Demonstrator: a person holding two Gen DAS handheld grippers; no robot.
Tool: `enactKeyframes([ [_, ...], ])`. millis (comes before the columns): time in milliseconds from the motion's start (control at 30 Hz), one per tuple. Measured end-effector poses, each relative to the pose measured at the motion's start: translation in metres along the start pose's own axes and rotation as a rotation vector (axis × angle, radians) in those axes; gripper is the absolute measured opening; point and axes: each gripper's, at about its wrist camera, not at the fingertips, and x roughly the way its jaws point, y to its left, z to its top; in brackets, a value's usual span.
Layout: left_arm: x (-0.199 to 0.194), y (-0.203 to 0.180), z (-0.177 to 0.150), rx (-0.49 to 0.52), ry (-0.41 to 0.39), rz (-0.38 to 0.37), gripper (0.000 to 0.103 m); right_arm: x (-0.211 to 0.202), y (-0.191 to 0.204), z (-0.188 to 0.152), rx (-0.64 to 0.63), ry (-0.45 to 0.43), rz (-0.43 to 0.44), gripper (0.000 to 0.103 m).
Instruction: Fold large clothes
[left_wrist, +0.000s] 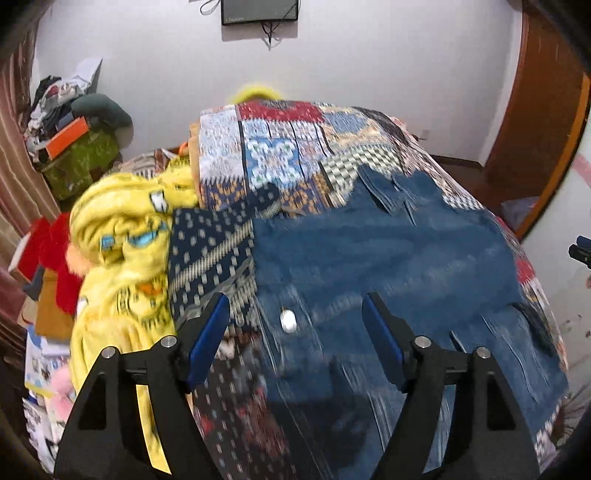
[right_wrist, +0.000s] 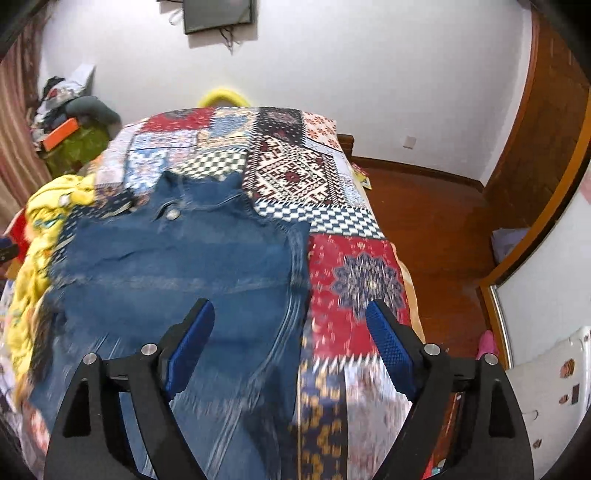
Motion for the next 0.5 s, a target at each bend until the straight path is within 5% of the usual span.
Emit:
enactKeyframes([
  [200, -0.008, 0.003, -0.069, -0.076, 0.092, -0.085, 0.073, -0.016, 0.005, -0.055, 0.007, 0.022, 0.022, 0.082],
  [500, 0.017, 0.012, -0.169, -0.270, 0.291, -0.171, 0.073, 0.012, -0.004, -0.137, 0.129, 0.202, 0.017, 0.082],
])
